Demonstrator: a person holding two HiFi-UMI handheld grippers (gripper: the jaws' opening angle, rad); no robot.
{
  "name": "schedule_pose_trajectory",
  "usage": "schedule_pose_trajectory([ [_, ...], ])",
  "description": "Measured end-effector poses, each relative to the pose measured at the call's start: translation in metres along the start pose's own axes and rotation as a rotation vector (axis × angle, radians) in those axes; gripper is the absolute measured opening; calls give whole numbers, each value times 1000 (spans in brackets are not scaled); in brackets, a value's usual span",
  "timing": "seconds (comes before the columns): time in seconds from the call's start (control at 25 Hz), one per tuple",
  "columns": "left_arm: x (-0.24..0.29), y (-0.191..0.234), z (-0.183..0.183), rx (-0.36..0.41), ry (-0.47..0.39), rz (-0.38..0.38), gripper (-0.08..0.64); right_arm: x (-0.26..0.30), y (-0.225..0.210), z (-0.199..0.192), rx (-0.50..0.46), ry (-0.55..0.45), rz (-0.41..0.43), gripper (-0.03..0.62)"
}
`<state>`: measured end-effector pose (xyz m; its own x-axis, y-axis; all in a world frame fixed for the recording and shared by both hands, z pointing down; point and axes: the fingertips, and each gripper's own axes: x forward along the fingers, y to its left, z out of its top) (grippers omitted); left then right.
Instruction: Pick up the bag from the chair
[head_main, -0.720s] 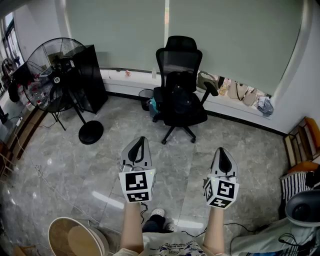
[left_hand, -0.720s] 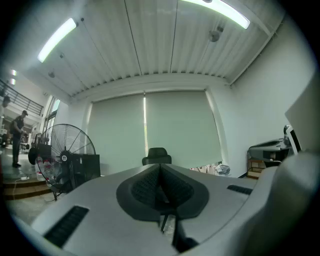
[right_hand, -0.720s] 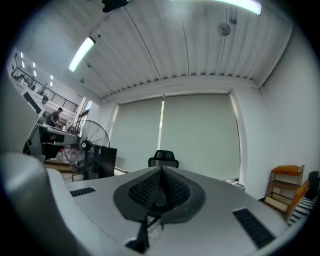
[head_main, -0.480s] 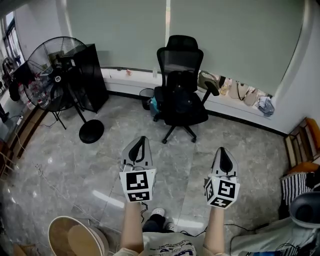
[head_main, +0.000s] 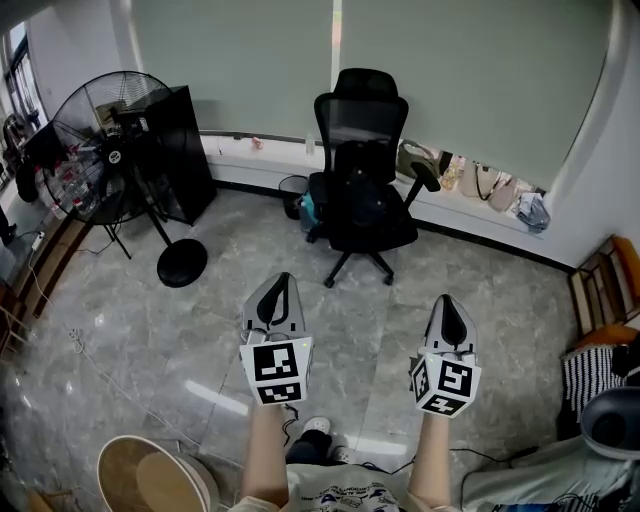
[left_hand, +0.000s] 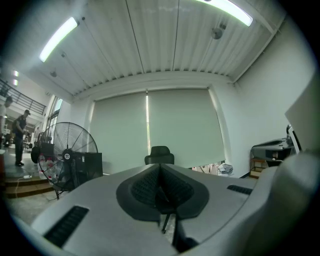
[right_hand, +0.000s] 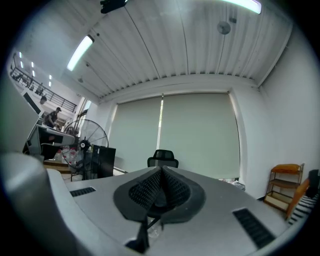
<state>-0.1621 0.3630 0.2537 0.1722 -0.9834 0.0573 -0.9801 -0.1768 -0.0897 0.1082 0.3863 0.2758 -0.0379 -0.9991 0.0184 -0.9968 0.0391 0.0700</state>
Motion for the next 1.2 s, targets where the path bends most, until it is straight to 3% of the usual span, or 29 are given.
schedule_pose_trajectory([
  [0.12,8,9,-5,-22,18,1,21,7,5,-2,7,0,13,40],
  [0.2,15,15,-7,-39,23,-7,65,14,10,-3,6,10,23,134],
  [0.4,34,29,-9,-58,14,-48,210,32,21,-8,8,24,29,224],
  [0.8,66,49,-31,-48,47,-100,252,50,45,-27,45,42,21,250],
  [1.2,112,44,-41,-42,80,-106,261,92,34,-39,47,77,25,256],
])
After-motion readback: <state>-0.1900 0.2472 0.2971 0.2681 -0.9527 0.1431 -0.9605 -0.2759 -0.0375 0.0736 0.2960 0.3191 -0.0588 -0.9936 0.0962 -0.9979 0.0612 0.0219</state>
